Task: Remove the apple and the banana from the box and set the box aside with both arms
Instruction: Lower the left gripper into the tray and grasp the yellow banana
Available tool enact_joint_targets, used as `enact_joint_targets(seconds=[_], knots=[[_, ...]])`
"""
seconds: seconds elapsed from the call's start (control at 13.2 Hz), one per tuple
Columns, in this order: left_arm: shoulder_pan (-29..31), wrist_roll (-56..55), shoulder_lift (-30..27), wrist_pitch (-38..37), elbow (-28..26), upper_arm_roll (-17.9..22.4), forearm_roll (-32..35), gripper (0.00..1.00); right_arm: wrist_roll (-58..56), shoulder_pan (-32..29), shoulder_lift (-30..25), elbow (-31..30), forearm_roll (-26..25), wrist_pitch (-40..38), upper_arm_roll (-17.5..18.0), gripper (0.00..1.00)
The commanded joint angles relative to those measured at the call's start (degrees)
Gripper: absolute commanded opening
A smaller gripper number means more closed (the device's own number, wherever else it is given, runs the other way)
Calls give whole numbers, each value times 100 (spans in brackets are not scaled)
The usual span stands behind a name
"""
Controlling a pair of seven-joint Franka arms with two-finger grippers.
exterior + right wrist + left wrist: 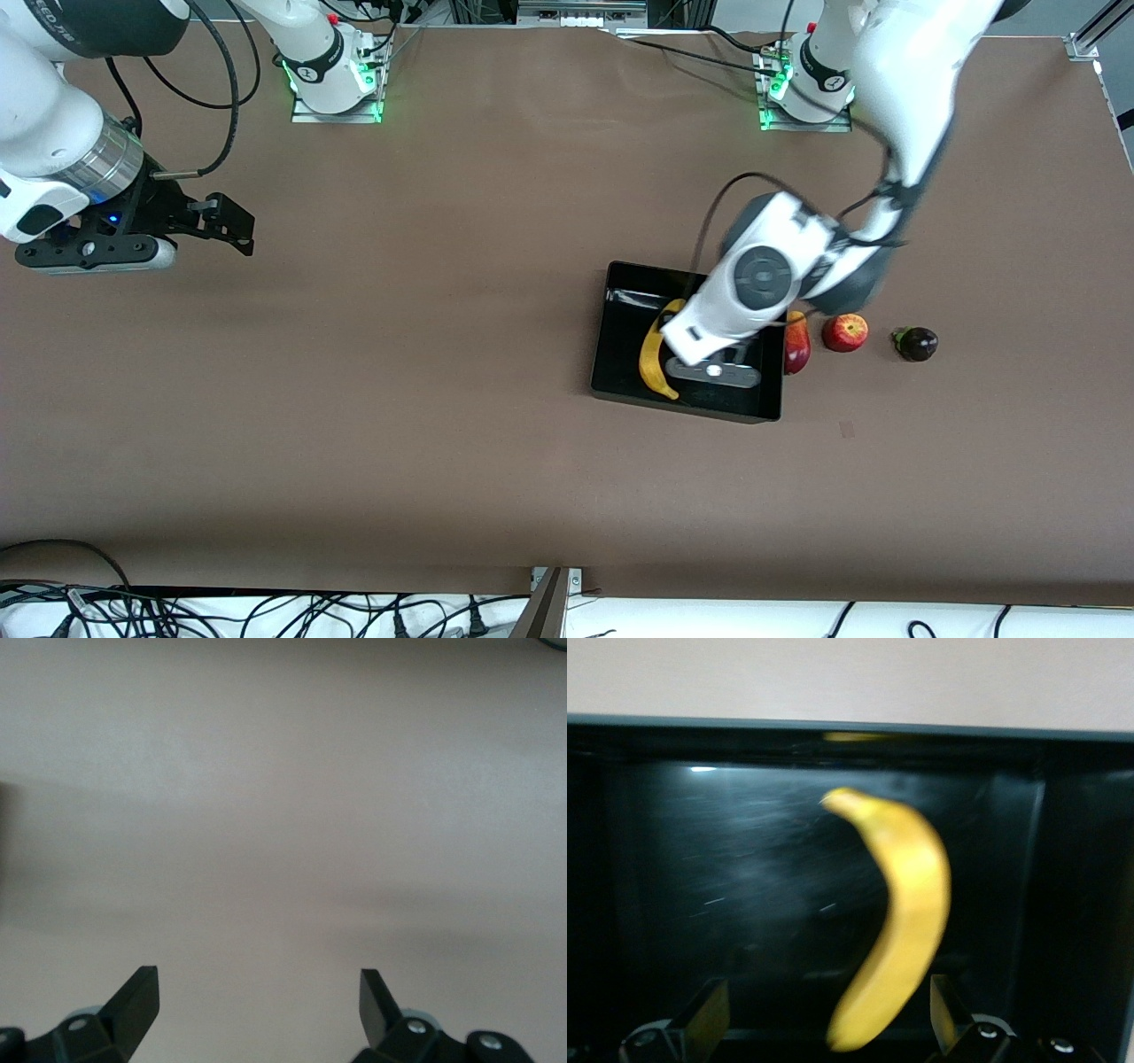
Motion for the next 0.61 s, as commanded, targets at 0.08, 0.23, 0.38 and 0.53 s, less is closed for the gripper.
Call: enact_joint_targets(seconds=[0.08, 0.23, 0.38, 0.53], knots=[[-129, -164, 504, 362, 132, 69, 29, 100, -54, 53, -20, 19, -29, 6, -5, 100], [-183, -164, 557, 537, -17, 87, 38, 100, -54, 53, -20, 19, -29, 6, -5, 100], [-209, -172, 636, 731, -105, 87, 82, 100, -54, 53, -20, 19, -20, -2, -5, 100], [-218, -172, 636, 732, -132, 78, 82, 76, -54, 53, -20, 19, -20, 6, -5, 100]])
